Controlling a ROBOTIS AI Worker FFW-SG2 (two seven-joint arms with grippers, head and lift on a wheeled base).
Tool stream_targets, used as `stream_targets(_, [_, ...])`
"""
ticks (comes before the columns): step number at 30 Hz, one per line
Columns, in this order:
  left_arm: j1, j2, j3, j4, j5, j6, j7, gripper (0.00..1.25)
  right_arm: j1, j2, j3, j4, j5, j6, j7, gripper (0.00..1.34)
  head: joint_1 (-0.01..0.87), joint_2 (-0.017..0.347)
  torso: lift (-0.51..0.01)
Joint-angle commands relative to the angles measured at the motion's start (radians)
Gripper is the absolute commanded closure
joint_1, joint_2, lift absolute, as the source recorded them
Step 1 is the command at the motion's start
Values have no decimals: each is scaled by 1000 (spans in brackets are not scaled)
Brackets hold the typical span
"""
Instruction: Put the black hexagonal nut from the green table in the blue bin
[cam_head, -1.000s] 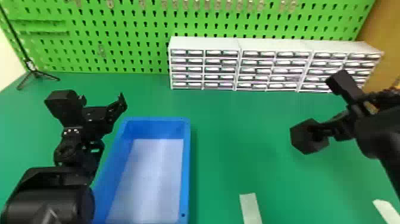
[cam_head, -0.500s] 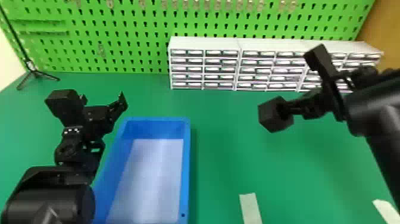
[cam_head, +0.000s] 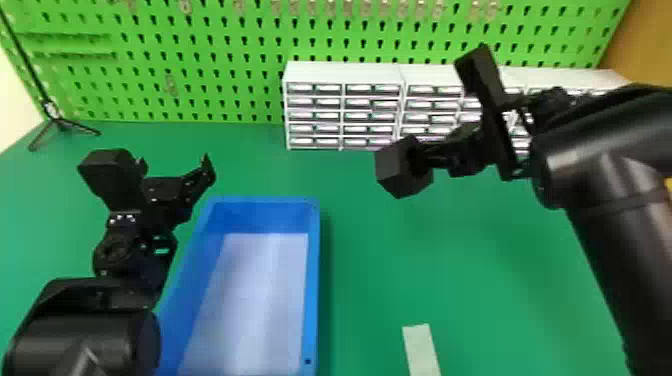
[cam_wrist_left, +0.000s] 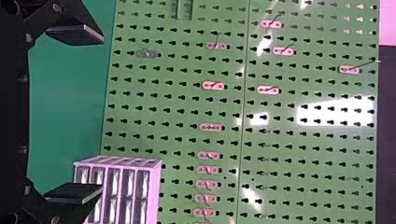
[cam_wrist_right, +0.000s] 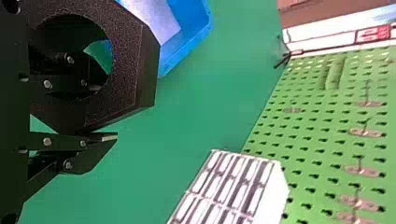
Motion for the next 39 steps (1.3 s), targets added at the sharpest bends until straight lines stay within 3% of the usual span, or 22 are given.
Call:
stream_targets(1, [-3, 0, -3, 2, 0, 0, 0, 163, -6, 26, 35, 3, -57, -21, -40, 911, 686, 28, -96])
stream_targets(16, [-1, 0, 25, -20, -8, 26, 0, 162, 15, 105, 127, 26, -191, -103, -189, 918, 686, 28, -96])
stream_targets(25, [2, 2, 63, -46, -28, 40, 0, 162, 14, 103, 222, 40, -317, -151, -292, 918, 686, 28, -96])
stream_targets(31, [2, 2, 69, -47, -29, 40, 0, 162, 11, 109, 297, 71, -369, -182, -319, 920, 686, 28, -96])
stream_targets(39, [2, 2, 69, -47, -29, 40, 0, 162, -6, 95, 397, 109, -424, -217, -347, 920, 686, 28, -96])
